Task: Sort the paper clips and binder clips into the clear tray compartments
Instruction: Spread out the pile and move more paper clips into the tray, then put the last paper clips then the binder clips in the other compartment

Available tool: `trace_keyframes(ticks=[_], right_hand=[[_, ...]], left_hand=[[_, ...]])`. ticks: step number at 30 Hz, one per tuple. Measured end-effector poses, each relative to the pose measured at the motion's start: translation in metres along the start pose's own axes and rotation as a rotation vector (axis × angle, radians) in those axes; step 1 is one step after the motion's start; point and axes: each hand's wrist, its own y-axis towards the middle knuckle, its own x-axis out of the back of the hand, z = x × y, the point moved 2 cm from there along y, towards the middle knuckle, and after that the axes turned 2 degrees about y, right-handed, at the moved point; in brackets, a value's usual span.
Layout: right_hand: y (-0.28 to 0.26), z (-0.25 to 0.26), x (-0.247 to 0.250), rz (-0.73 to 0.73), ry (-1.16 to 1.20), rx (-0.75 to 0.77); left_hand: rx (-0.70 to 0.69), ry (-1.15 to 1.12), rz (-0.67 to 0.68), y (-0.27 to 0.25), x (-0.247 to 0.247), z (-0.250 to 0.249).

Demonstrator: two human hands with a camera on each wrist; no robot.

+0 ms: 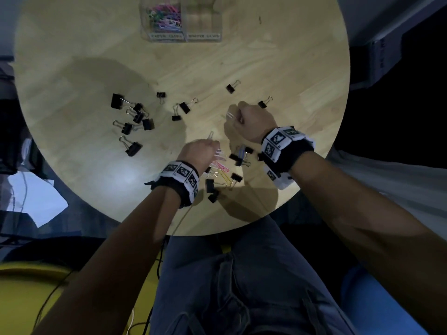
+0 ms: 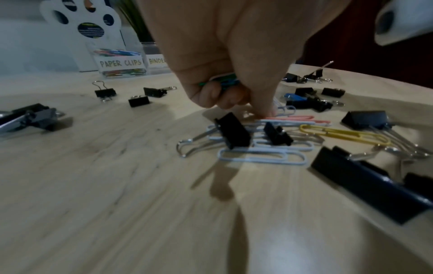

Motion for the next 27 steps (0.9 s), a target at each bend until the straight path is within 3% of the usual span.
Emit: trace_keyframes(ticks=[6,11,16,18,21,27], right_hand=[[0.062,0.072,0.056,-0.129,0.08,0.11],[0.135,0.14,0.095,-0.185,-0.033,0.205],[0.178,0.169,0.092,-0.135,-0.163,0.205],[0.184,0.17,0.087,-0.08,-0.183,0.194],[0.177,0.166,0.088,-0.053,-0.157,0.164],[0.121,0.131,0.097,-0.367,0.157,0.132]], left_hand=[[0.149,-0.281,-0.212,-0.032,0.006,0.051],[0.222,-0.409,-0.309,-0.044,0.03,0.097],[0.281,-0.397,-0.294,-0.027,0.068,0.136],[0.283,-0.371,-0.28,-0.01,0.087,0.148],[0.265,-0.343,-0.366,0.022,0.123,0.16],[0.255,-0.173,-0.402,0.095,0.183,0.153]])
